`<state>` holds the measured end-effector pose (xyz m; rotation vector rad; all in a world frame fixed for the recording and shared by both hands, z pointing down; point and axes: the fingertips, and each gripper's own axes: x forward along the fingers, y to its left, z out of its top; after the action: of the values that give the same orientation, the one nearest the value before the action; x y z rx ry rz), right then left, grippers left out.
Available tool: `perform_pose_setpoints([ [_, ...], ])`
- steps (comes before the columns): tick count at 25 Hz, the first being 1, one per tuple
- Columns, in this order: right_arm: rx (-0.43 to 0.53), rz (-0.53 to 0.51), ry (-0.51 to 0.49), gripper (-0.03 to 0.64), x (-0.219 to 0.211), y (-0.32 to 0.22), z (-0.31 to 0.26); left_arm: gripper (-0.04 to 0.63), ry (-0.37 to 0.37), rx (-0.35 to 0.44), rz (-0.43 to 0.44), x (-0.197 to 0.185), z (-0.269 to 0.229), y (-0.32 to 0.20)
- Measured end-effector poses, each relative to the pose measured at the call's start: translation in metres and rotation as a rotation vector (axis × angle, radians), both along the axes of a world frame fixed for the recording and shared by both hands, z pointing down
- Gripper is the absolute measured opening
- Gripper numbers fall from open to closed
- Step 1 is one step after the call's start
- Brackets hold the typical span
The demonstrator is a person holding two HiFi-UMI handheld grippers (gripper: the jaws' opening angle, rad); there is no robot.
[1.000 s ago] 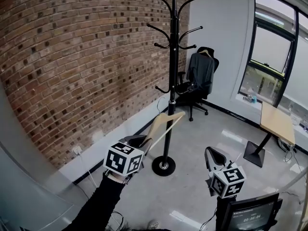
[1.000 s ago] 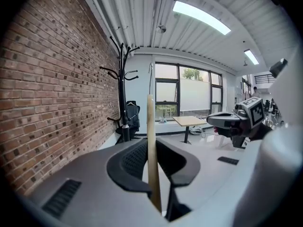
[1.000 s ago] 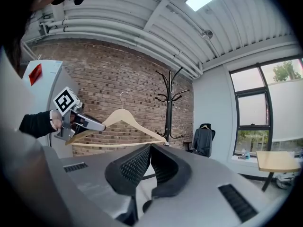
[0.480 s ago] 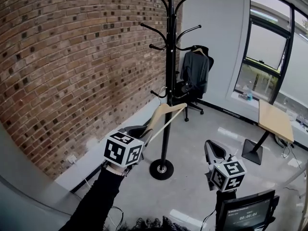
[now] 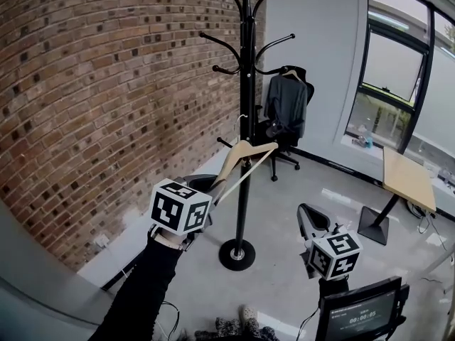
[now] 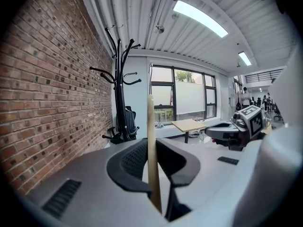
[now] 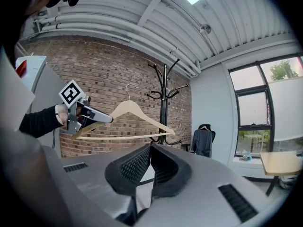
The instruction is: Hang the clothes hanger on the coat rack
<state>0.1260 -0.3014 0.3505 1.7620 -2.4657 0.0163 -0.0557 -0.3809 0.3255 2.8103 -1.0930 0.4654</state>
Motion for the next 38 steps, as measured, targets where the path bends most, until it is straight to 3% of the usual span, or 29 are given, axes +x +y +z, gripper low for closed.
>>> perform_pose_setpoints([
  [19,0.017,-0.092,-0.003,0.010,0.045,-0.143,-0.007,0.057,-0.011,0.040,-0.043,0.059,-0.044,-0.133],
  [38,-0.006,-0.110,-0.034,0.009,0.087,-0.216,0.005,0.057,-0.013,-0.014,-0.056,0.113,-0.071,-0.241],
])
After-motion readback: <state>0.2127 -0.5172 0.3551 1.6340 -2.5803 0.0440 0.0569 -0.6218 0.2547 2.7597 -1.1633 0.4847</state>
